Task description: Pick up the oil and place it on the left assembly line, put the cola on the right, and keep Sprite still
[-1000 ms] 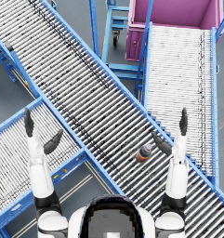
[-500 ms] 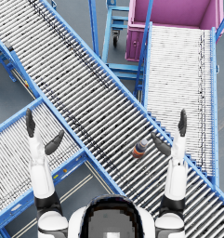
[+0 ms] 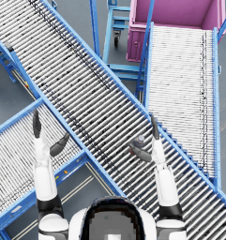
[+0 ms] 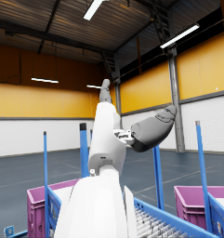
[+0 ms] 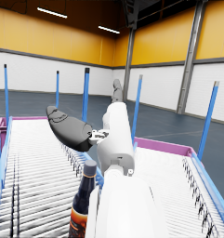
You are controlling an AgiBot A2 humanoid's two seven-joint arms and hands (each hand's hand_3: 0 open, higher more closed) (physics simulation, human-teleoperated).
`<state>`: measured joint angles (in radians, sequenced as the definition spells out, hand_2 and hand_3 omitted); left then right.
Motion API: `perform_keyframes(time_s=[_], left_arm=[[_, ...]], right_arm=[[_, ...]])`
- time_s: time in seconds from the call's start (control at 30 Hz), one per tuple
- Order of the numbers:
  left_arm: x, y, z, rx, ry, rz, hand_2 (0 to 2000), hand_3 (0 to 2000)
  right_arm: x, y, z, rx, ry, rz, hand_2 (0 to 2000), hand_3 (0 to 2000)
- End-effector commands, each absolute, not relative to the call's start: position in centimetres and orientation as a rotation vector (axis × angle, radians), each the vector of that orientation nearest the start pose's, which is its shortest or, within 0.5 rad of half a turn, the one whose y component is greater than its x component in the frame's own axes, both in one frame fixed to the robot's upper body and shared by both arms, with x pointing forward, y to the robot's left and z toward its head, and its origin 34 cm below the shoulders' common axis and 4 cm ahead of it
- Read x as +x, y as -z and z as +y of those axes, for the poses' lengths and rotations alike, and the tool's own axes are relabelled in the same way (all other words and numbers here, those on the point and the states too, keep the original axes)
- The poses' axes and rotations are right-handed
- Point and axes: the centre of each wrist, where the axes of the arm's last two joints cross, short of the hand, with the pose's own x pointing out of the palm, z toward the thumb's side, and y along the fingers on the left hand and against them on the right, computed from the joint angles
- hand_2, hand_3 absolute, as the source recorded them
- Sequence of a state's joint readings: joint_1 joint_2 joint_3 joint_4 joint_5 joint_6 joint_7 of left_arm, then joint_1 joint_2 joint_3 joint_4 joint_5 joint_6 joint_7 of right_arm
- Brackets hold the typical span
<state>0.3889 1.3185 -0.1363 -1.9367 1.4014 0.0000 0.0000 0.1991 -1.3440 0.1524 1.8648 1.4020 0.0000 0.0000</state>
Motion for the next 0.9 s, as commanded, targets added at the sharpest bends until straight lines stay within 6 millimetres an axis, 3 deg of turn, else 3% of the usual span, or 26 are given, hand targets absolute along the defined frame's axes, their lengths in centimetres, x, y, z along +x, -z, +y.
perform_keyframes(time_s=[0.03,0.2,0.47,0.63,0.77,0.8,0.83,0.9], left_arm=[[24.3,-30.2,24.9,0.665,1.422,-0.519,0,0],[24.5,-29.7,24.8,0.644,1.428,-0.508,0,0],[25.0,-29.9,24.9,0.64,1.425,-0.512,0,0],[25.0,-29.5,24.7,0.627,1.432,-0.507,0,0],[25.1,-29.6,25.1,0.624,1.417,-0.508,0,0],[25.2,-29.6,25.0,0.622,1.421,-0.508,0,0],[25.1,-29.3,24.8,0.615,1.427,-0.503,0,0],[25.1,-29.6,25.2,0.621,1.411,-0.51,0,0]], right_arm=[[25.3,-18.7,-17.3,-0.309,-1.785,-0.217,0,0],[27.9,-13.9,-16.4,-0.148,-1.797,-0.062,0,0],[28.9,-7.2,-16.1,0.05,-1.789,0.17,0,0],[29.8,-5.2,-15.8,0.124,-1.771,0.244,0,0],[31.2,-5.7,-14.8,0.122,-1.773,0.241,0,0],[31.4,-5.4,-14.6,0.131,-1.774,0.258,1361,327],[31.5,-5.3,-14.4,0.135,-1.78,0.265,2000,653],[31.7,-5.4,-13.7,0.11,-1.758,0.282,2000,1307]])
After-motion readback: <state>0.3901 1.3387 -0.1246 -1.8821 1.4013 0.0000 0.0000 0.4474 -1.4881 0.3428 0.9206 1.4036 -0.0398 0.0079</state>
